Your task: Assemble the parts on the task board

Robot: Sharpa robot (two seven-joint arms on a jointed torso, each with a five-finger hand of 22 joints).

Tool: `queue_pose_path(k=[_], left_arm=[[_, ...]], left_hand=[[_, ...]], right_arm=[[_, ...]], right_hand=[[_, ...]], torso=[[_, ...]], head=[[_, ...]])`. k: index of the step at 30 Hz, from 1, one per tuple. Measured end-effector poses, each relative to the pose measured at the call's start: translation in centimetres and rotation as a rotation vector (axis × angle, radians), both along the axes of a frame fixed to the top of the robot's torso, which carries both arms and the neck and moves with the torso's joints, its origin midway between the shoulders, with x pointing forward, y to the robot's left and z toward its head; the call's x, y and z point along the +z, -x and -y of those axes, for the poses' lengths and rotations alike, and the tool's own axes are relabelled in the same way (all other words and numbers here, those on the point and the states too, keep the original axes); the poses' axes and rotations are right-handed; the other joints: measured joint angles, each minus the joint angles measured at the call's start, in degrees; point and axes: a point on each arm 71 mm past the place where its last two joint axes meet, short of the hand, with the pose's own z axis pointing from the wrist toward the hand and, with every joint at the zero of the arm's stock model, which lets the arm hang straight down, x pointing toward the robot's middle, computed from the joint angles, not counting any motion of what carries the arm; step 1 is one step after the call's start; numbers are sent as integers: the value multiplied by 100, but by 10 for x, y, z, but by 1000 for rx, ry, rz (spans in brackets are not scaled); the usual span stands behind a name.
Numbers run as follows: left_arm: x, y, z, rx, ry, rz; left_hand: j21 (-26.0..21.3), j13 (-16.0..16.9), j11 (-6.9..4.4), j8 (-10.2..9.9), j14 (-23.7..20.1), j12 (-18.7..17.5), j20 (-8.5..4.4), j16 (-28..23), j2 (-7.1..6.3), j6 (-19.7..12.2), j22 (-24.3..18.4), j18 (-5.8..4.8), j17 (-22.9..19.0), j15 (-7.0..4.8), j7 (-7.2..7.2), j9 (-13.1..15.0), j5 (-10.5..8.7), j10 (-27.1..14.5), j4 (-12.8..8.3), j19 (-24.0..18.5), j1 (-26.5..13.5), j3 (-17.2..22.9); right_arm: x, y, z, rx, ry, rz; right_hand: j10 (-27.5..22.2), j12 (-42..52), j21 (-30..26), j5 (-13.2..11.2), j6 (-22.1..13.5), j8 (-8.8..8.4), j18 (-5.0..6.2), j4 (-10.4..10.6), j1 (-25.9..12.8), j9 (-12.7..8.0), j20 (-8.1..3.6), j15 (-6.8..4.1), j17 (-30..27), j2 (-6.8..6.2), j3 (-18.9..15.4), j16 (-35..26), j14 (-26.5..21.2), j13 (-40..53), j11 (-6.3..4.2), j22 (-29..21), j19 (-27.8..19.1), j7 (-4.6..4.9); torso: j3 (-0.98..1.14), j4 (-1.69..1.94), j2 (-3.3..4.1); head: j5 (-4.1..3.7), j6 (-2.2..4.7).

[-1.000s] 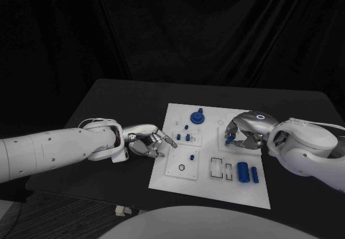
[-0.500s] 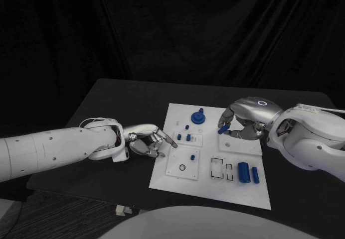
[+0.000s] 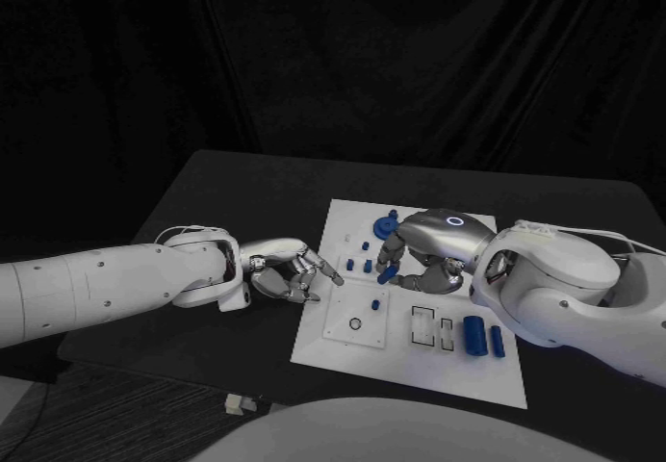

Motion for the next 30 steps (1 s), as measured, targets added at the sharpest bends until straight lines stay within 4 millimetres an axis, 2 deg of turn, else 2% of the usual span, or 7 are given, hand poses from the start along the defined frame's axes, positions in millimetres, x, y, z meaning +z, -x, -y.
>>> queue_pose_path(k=[1, 3, 4, 5, 8, 18, 30], left_arm=[[0, 0, -2, 4, 0, 2], [1, 0, -5, 10, -1, 6], [1, 1, -6, 15, -1, 10], [1, 1, -8, 18, -1, 12], [3, 1, -12, 32, 6, 21], [7, 0, -20, 82, 43, 34], [8, -1, -20, 104, 68, 40]], left_hand=[[0, 0, 5, 0, 0, -108, -2, -11, 8, 0, 0, 0, -2, 0, 0, 0, 0, -102, 13, -2, -20, 27], [-80, -5, 28, -12, -45, -866, -10, -65, 7, -52, 0, 2, -42, 19, 2, -5, 0, -709, 50, -78, -53, 65], [-151, -867, 45, -29, -95, -1337, 4, -90, 9, -96, 0, 23, -77, 33, 9, -10, 0, -1094, 62, -128, -52, 78], [-190, -1168, 81, -31, -114, -1586, 25, -100, 9, -96, 0, 92, -97, 51, 10, -12, -2, -1313, 64, -148, -52, 111], [-237, -1540, 109, -32, -124, -1935, 38, -112, 9, -96, 0, 92, -122, 61, 10, -12, -9, -1526, 57, -190, -52, 151], [-265, -1654, 113, -31, -155, -2013, 43, -112, 9, -112, 0, 90, -132, 71, 35, -12, -9, -1539, 46, -208, -52, 173], [-265, -1675, 113, -31, -165, -2037, 51, -133, 9, -94, 0, 89, -134, 61, 53, -12, -9, -1539, 47, -215, -52, 173]], right_arm=[[-2, 2, -3, 10, -2, -4], [-5, 5, -7, 24, -4, -8], [-7, 7, -10, 32, -6, -11], [-9, 8, -12, 38, -7, -13], [-15, 13, -19, 60, -10, -24], [-33, 21, -32, 103, -4, -33], [-40, 26, -41, 132, 0, -26]], right_hand=[[0, 0, 0, 0, 0, 51, 0, 0, 6, 0, 0, 0, 0, -6, 0, 0, 0, -2, 0, 0, 0, 0], [0, 0, 0, 0, 0, 62, 0, 0, 7, 0, 0, 0, 0, -5, 0, 0, 0, -2, 0, 0, 0, 0], [0, -1, 0, 0, 0, 63, 0, 0, 7, 0, 0, 0, 0, -3, 0, 0, 0, -2, 0, 0, 0, 0], [0, -23, 0, -1, 0, 63, 0, 0, 14, 0, 0, 0, 0, 4, 0, 0, 0, -10, 0, 0, 0, 0], [0, -24, 0, -4, -1, 70, 0, -1, 19, 0, 0, 0, 0, 13, -1, 0, 0, -15, 0, 0, 0, 0], [0, -25, 0, -4, -23, 90, 0, -24, 15, 0, 21, 0, -9, 31, 8, 4, 0, -20, 0, -1, -20, 23], [0, -25, 0, -5, -35, 89, 0, -24, 6, 0, 21, 15, -9, 39, 8, 4, 16, -20, 0, -2, -20, 35]], torso=[[-1, 0, 0], [-1, 0, 0], [-1, -1, 0], [-1, -2, 0], [-1, -2, 0], [-1, -3, -1], [-1, -2, -1]], head=[[5, 0], [6, 0], [6, 0], [-2, 0], [-7, 0], [-5, 0], [-36, 0]])
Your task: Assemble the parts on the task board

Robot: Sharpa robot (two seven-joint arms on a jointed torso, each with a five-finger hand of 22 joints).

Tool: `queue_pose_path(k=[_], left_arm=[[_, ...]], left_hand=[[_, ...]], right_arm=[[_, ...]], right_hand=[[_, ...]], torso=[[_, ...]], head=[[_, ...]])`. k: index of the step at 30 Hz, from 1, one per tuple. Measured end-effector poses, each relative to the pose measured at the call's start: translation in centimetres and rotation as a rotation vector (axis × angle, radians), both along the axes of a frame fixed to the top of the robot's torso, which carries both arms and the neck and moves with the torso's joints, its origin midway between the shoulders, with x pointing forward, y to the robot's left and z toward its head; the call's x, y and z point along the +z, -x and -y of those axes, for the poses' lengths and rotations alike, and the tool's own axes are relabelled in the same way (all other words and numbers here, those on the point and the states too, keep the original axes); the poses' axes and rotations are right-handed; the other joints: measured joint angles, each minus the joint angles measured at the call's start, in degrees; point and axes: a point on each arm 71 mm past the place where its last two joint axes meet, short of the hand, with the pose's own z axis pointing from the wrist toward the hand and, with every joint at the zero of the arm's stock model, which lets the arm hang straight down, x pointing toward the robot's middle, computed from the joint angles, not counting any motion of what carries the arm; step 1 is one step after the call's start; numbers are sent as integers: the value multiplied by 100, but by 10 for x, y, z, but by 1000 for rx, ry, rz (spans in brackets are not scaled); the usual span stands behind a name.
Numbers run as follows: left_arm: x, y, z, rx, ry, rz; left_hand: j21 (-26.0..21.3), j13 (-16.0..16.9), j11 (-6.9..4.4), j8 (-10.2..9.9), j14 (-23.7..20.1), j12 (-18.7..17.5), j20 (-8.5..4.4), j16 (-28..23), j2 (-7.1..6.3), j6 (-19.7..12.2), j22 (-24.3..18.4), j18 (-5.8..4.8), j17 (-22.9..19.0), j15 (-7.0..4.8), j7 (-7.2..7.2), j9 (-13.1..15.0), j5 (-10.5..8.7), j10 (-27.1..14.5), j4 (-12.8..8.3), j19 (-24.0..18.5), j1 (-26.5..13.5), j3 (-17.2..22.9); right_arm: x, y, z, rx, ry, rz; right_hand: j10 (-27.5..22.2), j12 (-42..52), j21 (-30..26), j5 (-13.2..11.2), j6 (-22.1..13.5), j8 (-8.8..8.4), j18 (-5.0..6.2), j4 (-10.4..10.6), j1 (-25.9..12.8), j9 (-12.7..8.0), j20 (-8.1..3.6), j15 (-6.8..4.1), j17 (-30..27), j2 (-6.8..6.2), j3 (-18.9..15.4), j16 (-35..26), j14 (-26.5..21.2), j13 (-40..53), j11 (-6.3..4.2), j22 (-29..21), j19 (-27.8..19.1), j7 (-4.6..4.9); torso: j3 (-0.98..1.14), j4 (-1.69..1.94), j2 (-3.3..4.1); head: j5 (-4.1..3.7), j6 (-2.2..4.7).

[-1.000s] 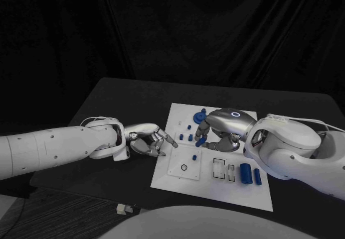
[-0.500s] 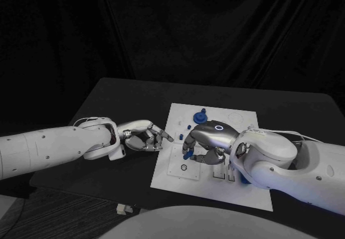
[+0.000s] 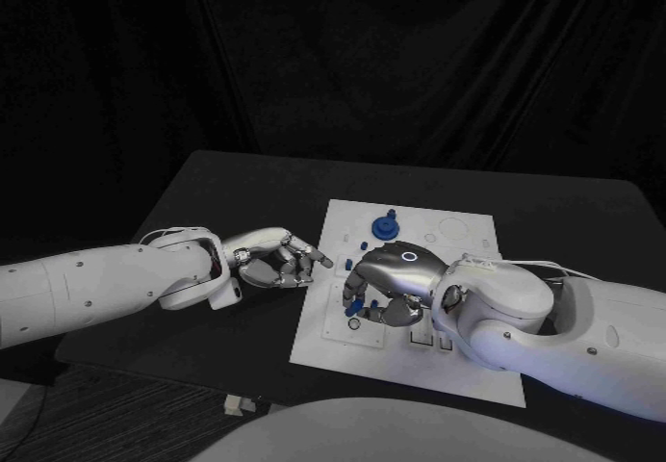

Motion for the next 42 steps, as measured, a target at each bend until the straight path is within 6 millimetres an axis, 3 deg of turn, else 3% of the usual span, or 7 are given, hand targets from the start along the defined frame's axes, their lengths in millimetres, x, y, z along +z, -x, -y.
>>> queue_pose_path(k=[24, 42], left_arm=[[0, -2, 5, -3, 13, 2], [-1, -3, 9, -9, 15, 2]], left_hand=[[0, -28, 2, 0, 0, -42, 0, 0, 0, 0, 0, -1, -7, 0, 0, 0, -1, 2, -16, 0, 0, 15], [0, -47, 5, 0, -20, -42, 0, 0, 0, 21, 4, -2, -7, 21, 20, 0, -1, 5, -15, 0, 0, 15]], right_arm=[[-12, 5, -5, 23, 24, -1], [-16, 7, -7, 58, 110, 45]], right_hand=[[-20, -33, -90, 33, -20, -41, 0, -46, 1, 1, 20, 20, -48, -2, 32, -51, -20, -31, 21, -1, -20, 20], [0, -40, -133, 35, -60, -88, 0, -63, 26, 3, 41, 35, -96, 21, 46, -87, -5, -56, 41, -1, -41, 60]], torso=[[0, 0, -1], [0, -1, 1]], head=[[13, 0], [-20, 0]])
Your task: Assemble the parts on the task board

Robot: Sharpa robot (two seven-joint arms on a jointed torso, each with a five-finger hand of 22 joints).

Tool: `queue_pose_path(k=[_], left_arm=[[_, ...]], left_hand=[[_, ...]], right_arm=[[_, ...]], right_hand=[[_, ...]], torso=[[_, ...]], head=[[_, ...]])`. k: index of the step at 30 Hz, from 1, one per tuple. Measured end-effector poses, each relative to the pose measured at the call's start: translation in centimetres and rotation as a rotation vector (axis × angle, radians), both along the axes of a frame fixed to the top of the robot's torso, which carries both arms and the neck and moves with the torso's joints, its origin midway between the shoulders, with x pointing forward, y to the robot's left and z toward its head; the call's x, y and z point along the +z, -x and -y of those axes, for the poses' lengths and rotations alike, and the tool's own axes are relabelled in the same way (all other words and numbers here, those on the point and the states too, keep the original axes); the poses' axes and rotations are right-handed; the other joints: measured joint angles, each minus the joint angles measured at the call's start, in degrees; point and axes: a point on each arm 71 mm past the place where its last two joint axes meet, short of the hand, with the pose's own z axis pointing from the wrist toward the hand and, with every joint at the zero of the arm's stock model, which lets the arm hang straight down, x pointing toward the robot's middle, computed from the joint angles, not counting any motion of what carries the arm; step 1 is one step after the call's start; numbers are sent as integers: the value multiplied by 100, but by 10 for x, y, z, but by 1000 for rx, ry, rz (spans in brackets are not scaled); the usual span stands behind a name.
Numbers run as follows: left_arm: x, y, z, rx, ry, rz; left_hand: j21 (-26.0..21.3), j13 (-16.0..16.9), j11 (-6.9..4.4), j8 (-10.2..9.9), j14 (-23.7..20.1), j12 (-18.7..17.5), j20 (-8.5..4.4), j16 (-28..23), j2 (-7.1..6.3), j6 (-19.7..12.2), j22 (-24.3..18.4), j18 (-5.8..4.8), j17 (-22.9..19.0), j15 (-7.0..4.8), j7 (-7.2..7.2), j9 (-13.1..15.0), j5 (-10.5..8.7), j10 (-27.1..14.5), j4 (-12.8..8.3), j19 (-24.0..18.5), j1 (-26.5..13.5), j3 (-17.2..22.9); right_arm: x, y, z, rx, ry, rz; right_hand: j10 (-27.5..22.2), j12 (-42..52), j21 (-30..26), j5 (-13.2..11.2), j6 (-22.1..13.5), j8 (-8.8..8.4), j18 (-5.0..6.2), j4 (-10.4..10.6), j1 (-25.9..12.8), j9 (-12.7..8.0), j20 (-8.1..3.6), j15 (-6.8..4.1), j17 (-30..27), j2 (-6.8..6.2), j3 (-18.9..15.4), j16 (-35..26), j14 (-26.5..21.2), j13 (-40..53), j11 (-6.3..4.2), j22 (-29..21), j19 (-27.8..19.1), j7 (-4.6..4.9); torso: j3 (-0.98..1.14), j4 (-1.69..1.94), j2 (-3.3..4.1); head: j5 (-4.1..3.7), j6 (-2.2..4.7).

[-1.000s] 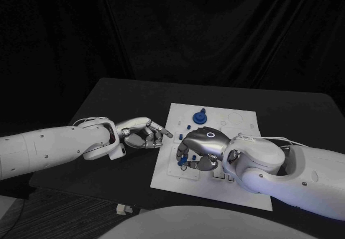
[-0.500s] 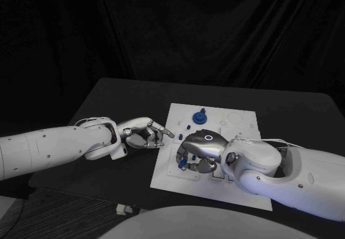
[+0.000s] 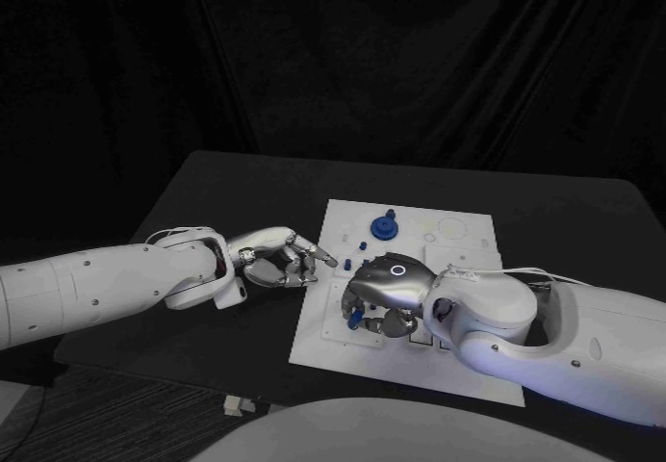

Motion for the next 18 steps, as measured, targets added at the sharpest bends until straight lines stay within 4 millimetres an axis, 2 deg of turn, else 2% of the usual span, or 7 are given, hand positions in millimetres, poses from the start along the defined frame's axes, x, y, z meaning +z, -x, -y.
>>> queue_pose_path(k=[18], left_arm=[[0, -1, 1, -1, 0, 0]], left_hand=[[0, -6, 6, 0, 0, 0, 0, 0, 0, 0, -1, 0, 0, 0, 0, 0, 0, 6, 0, 0, 0, 0]], right_arm=[[-9, -2, 0, -2, 21, 9]], right_hand=[[0, 0, 0, 19, -10, 1, 0, -7, 6, 73, 21, 0, -30, -8, -7, -23, 0, 5, 0, 4, -21, 10]], torso=[[0, 1, 0]], head=[[-12, 0]])
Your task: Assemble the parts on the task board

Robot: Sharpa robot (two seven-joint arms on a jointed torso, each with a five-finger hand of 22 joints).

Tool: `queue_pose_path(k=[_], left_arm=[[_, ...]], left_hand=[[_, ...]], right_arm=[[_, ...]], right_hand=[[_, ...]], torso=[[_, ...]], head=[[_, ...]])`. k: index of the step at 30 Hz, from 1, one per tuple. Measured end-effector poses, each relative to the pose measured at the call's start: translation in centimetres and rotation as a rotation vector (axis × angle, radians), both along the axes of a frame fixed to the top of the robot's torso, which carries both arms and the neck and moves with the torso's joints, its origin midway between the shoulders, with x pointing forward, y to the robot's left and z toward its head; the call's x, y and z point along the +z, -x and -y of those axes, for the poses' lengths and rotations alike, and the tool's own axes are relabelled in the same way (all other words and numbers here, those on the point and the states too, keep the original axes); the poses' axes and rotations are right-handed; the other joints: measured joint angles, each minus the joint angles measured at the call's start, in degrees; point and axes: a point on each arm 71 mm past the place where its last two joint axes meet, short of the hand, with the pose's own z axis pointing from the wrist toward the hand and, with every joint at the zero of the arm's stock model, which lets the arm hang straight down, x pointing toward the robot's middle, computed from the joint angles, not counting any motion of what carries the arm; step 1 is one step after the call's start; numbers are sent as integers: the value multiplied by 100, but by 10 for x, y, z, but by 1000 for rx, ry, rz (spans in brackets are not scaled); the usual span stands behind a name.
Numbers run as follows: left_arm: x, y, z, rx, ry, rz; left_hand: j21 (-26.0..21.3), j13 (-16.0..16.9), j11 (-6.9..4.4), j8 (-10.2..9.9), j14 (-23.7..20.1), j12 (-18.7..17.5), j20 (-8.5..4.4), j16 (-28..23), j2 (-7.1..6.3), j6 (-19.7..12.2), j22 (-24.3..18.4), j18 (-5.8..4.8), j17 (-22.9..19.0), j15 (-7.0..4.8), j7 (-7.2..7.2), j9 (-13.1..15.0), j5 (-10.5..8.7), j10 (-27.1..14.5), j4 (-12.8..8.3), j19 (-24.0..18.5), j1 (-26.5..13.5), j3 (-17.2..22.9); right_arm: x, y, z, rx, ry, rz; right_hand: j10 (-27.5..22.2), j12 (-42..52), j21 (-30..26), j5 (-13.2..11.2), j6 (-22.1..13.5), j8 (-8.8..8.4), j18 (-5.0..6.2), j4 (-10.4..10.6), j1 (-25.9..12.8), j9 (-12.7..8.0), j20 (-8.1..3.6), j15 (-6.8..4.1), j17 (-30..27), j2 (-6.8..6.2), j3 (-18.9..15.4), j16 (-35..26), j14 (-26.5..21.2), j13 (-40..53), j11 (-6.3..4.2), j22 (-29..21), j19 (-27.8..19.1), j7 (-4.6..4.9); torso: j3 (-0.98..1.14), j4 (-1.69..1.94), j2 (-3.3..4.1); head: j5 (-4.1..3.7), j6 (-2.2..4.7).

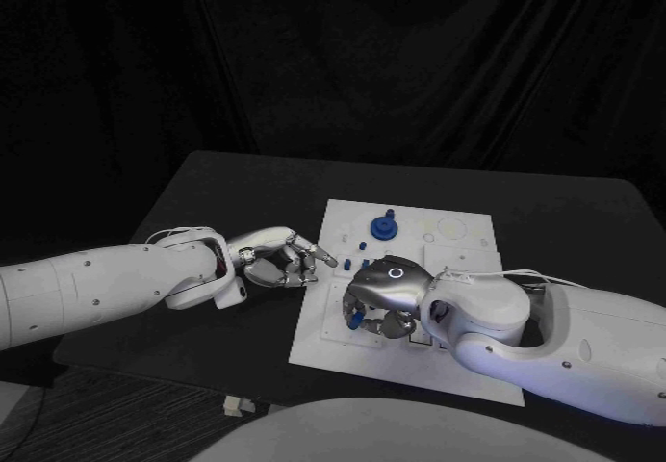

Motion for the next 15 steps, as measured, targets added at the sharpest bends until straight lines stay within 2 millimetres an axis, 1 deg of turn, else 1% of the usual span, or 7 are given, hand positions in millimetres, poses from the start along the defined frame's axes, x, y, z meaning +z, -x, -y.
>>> queue_pose_path(k=[2, 15], left_arm=[[0, 0, 0, 0, 0, 0], [0, 0, 1, -2, 1, -1]], left_hand=[[0, 0, 0, 0, 0, 0, 0, 0, 0, 0, 0, 0, 0, 0, 0, 0, 0, 0, 0, 0, 0, 0], [0, -14, 4, 0, 0, -29, 0, 0, 0, 0, -1, 0, 0, 0, 0, 0, 0, 4, 0, 0, 0, 0]], right_arm=[[0, 0, 0, -1, -1, 1], [-2, 0, -2, 11, -3, 18]], right_hand=[[19, 0, 0, 0, -1, 0, 0, -1, 0, 1, 0, 0, 0, 0, 1, 0, 0, -1, 19, 0, 0, 1], [20, -3, 0, 20, -11, -1, 0, -17, -2, 5, 0, 0, -4, -1, 16, 0, 0, 1, 20, -1, 0, 11]], torso=[[0, -1, 0], [0, -1, -2]], head=[[-1, 0], [-12, 0]])
